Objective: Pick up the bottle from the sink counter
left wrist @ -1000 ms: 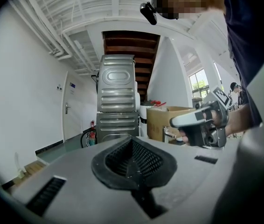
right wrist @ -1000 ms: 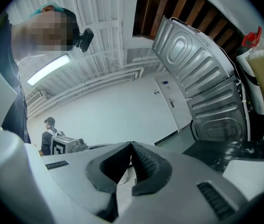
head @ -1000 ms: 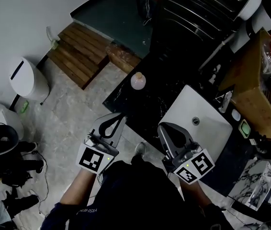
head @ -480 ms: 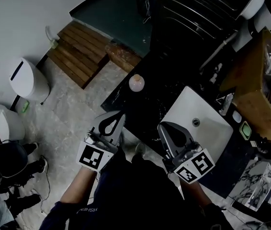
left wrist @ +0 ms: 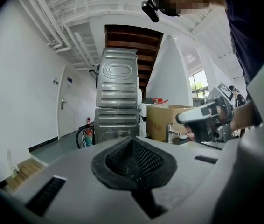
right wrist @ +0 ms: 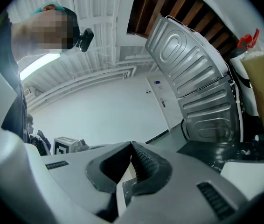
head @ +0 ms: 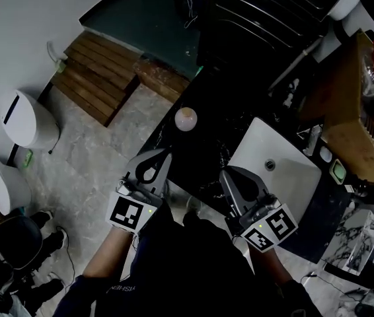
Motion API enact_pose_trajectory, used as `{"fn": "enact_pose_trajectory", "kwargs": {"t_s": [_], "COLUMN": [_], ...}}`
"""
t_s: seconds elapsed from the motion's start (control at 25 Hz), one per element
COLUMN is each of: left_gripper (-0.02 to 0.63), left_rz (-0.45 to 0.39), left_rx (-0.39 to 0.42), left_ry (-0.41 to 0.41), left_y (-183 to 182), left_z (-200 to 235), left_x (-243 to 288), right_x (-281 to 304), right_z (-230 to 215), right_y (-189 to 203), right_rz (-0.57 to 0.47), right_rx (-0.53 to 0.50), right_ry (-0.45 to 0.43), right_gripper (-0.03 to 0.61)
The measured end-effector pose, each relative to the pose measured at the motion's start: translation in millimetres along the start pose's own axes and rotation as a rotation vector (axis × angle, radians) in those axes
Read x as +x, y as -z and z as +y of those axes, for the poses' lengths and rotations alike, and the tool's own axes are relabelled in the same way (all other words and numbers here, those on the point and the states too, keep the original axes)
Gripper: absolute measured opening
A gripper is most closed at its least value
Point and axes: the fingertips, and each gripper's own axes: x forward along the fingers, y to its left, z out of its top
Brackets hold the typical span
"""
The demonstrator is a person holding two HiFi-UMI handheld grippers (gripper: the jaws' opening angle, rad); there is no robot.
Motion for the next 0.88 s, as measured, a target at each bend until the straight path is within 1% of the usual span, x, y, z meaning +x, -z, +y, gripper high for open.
{"fn": "enact_pose_trajectory", "kwargs": {"t_s": [0.12,0.36,0.88], "left_gripper": [0.006,0.008,0.009], "left_rz": [0.007,0.021,0.023], "left_rx": [-0.001,0.014,0.022], "left_ry": [0.025,0.106,0.226], "left_y": [6,19,37], "left_z": [14,35,77], "left_x": [6,20,56], "right_x": [12,38,78], "right_z": [-2,-3,-10], "right_y": [2,5,12], "right_rz": [0.006,0.014,0.026], "right_rx": [0.000,0.008,0.026], "right_ry": [0.032,0.091,0.215], "right_gripper": [0.023,0.023,0.023]}}
